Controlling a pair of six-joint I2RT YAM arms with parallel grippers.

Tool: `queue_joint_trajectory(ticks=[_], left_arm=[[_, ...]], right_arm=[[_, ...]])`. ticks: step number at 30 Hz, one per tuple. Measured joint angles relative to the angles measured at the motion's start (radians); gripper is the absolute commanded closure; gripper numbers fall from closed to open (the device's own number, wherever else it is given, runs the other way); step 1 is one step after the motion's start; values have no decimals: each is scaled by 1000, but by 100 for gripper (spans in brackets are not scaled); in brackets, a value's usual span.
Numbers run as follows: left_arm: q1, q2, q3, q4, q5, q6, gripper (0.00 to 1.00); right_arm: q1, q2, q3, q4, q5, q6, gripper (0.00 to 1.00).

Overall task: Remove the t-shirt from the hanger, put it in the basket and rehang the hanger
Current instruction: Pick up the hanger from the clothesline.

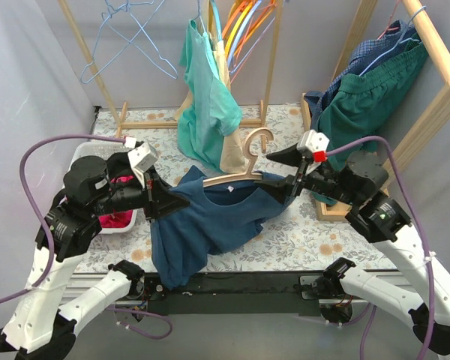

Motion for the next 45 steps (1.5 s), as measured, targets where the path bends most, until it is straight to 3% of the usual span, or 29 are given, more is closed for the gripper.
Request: queue_joint_trajectory(ticks=[5, 21, 25, 29, 34, 37, 40, 43, 44, 45], left_arm=[[0, -64, -27, 12, 49, 27, 100], [0, -96, -116, 49, 106, 60, 100], [0, -107, -124, 51, 110, 60, 100], [0, -115, -145, 52, 109, 60, 100], [0, -121, -172, 56, 102, 60, 100], [0, -127, -183, 63, 98, 60, 100], [0, -133, -184, 64, 86, 63, 100], [0, -138, -190, 67, 70, 65, 100], [0, -140, -191, 67, 64, 66, 93], [0, -141, -192, 69, 58, 66, 79]], right_arm=[[0, -11, -109, 6, -4, 34, 9], [-1, 3, -149, 238, -229, 85, 13], [-1, 42, -194, 310, -288, 123, 26], [-1, 48, -253, 393, -314, 173, 46], [-1, 21, -285, 476, -317, 222, 52], [-1, -2, -298, 496, -317, 234, 71], [-2, -13, -298, 500, -318, 248, 98], [-2, -21, -298, 497, -326, 257, 99], [-3, -24, -298, 494, -326, 257, 99], [-2, -25, -298, 492, -323, 256, 99]])
